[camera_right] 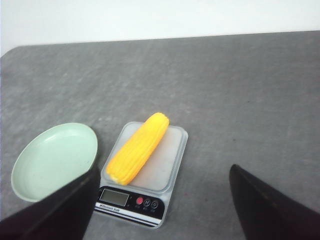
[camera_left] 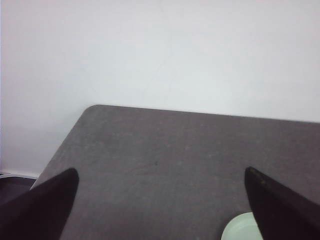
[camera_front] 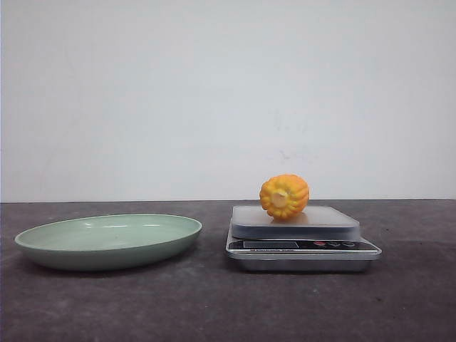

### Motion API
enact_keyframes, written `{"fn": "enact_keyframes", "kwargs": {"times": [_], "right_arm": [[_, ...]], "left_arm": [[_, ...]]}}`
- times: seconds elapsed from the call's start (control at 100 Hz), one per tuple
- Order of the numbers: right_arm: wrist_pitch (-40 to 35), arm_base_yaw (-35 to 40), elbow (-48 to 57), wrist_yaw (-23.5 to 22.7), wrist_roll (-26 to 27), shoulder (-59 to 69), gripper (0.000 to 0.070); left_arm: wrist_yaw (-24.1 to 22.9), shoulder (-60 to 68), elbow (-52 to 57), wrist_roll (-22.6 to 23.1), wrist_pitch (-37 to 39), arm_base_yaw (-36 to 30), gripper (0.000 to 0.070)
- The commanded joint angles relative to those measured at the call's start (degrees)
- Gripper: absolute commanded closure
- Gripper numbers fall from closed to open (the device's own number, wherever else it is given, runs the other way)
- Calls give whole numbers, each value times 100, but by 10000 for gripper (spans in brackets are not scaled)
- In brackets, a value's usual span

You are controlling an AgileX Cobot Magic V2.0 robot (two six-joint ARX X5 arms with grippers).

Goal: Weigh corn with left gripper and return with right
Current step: 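Raise the left gripper away from the scale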

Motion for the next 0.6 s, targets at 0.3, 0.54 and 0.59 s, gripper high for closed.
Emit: {"fn": "enact_keyframes", "kwargs": {"times": [0.3,0.54,0.59], "right_arm": [[315,400,90,-15,-61,754,183],[1106,778,90,-7,79,1510,182],[1316,898,90,31,181,1746,166]], "left_arm": [[-201,-2509,-1729,-938,-610,4,68],[717,-3875,-3416,-1394,-610,254,69],[984,-4013,-3705,-1434,-610,293,69]]}}
